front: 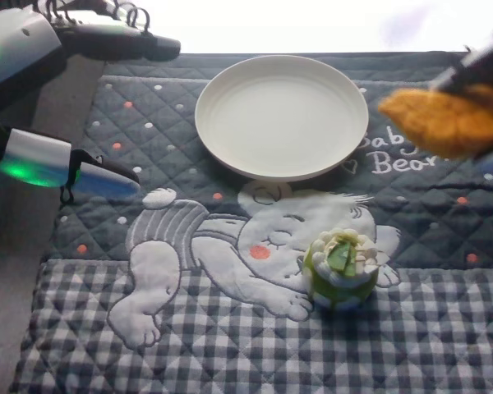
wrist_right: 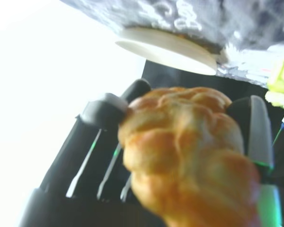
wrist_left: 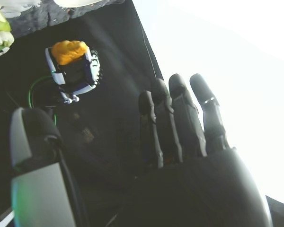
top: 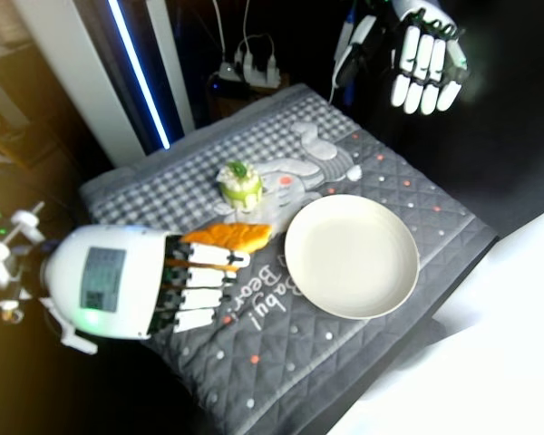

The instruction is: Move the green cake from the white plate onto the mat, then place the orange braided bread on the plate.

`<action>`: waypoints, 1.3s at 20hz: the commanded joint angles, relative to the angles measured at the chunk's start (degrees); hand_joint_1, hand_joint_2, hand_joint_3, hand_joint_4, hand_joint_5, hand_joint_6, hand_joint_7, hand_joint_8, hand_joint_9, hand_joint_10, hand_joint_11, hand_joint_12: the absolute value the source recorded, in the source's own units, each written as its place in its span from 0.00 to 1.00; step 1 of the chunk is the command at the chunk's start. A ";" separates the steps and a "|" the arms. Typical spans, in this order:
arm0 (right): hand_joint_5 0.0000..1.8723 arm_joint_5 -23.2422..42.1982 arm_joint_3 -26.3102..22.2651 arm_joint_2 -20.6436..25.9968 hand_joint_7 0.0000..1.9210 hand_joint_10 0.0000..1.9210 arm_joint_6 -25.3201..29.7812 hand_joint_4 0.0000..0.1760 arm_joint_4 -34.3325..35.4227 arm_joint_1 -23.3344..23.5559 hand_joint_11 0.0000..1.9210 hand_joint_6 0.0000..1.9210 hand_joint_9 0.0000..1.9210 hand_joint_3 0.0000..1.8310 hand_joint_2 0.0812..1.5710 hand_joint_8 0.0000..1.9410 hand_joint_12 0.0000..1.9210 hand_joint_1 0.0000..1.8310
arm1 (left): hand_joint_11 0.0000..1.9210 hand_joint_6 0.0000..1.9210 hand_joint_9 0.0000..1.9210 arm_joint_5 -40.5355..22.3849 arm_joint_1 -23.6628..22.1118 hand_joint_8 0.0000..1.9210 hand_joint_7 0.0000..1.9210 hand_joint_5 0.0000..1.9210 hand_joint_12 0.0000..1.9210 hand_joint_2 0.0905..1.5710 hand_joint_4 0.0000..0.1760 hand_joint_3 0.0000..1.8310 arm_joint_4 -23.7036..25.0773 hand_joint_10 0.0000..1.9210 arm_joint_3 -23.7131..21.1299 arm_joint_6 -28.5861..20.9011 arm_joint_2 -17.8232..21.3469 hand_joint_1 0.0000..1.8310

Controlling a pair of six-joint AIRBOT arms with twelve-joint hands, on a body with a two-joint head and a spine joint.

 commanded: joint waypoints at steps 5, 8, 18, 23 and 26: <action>0.59 -1.29 1.22 -2.98 0.64 0.48 -1.77 0.00 -4.66 8.81 0.56 0.28 0.64 0.00 0.64 0.38 0.66 0.72 | 0.00 0.00 0.21 -7.99 -0.27 0.00 0.21 0.25 0.50 0.45 0.00 0.00 -1.70 0.00 0.24 0.01 -1.01 0.52; 0.47 -6.04 2.89 -6.48 0.61 0.49 -1.76 0.00 -9.03 12.85 0.50 0.53 0.60 0.00 0.66 0.26 0.49 0.76 | 0.00 0.00 0.19 -8.30 -0.25 0.00 0.19 0.23 0.50 0.43 0.00 0.00 -0.66 0.00 0.35 0.01 -1.84 0.52; 0.50 -13.45 12.15 -19.21 0.56 0.70 -1.76 0.00 -12.43 18.42 0.56 0.52 0.62 0.00 0.71 0.60 0.87 0.65 | 0.02 0.02 0.29 -7.65 -2.68 0.01 0.32 0.32 0.60 0.45 0.00 0.00 4.17 0.02 1.46 -2.53 -5.83 0.54; 0.44 -15.47 16.91 -24.96 0.42 1.00 -1.75 0.00 -12.79 19.40 0.65 0.63 0.58 0.00 0.75 0.99 1.00 0.62 | 0.00 0.02 0.33 -7.77 -3.60 0.01 0.35 0.35 0.67 0.61 0.00 0.36 5.80 0.02 1.77 -3.64 -7.31 0.34; 0.37 -15.94 17.69 -26.27 0.43 1.00 -1.75 0.00 -12.78 19.87 0.68 0.73 0.60 0.00 0.80 1.00 1.00 0.60 | 0.00 0.02 0.32 -7.64 -4.23 0.01 0.34 0.38 0.73 0.67 0.00 0.39 7.10 0.01 1.82 -4.85 -7.87 0.41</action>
